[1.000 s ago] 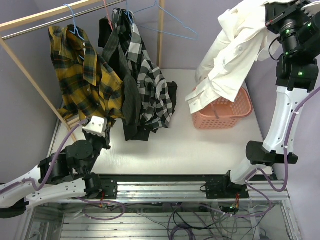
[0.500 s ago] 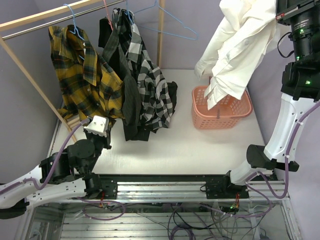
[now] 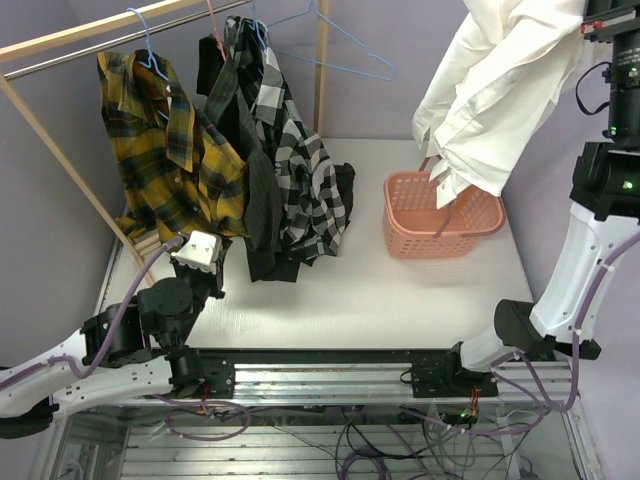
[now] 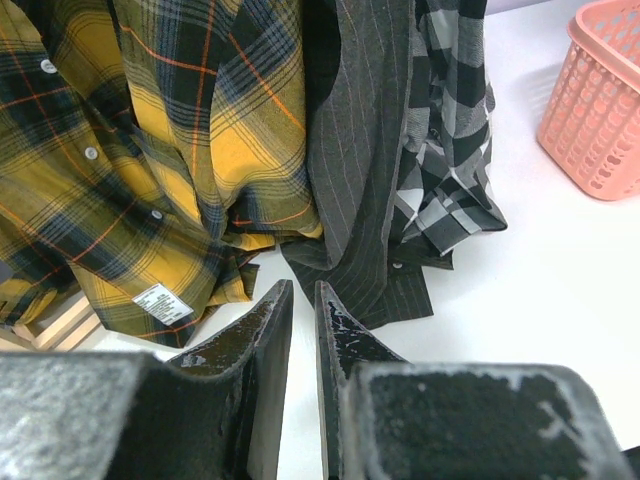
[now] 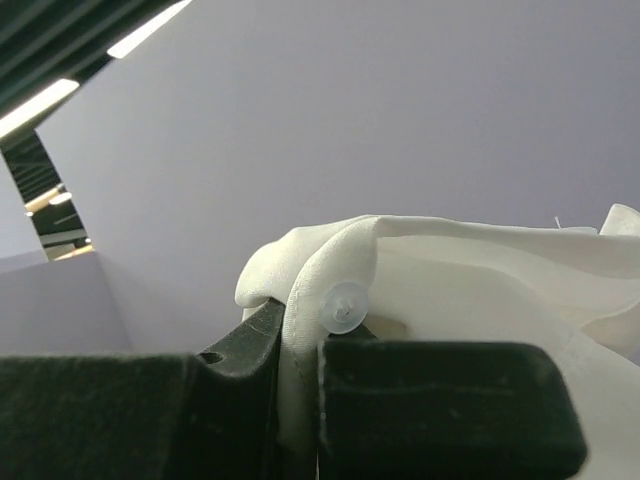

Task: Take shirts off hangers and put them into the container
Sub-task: Pick up the shirt from the center of the board.

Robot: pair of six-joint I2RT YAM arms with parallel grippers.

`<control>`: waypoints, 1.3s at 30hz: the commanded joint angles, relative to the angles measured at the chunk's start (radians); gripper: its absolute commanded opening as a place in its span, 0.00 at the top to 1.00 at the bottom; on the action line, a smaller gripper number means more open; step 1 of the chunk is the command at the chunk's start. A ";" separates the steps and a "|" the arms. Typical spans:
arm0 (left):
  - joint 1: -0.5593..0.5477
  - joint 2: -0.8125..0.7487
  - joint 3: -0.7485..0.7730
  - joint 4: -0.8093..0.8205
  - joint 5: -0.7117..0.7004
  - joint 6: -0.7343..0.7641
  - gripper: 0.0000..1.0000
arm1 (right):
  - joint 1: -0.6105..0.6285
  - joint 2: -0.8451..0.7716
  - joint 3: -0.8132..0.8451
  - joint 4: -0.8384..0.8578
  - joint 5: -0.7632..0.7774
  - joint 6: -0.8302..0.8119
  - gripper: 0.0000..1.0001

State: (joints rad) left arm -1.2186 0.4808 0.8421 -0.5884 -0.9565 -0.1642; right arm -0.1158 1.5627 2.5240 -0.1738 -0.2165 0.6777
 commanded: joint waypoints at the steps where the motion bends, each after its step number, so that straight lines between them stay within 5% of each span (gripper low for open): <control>1: 0.005 0.008 0.019 0.002 0.019 0.008 0.74 | -0.002 -0.061 0.043 0.105 0.001 0.020 1.00; 15: 0.006 -0.024 0.019 0.002 0.037 0.005 0.74 | -0.003 -0.110 -0.023 0.058 0.040 -0.055 1.00; 23: 0.005 0.001 0.018 0.003 0.036 0.009 0.74 | -0.002 0.016 -0.029 -0.008 0.023 -0.119 1.00; 39: 0.005 0.048 0.007 0.026 0.041 0.035 0.74 | -0.002 0.023 0.059 0.001 0.535 -0.537 1.00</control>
State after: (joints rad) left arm -1.2179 0.5091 0.8421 -0.5884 -0.9302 -0.1490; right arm -0.1162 1.6299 2.5282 -0.2733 0.1799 0.2798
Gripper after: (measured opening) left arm 0.260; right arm 0.037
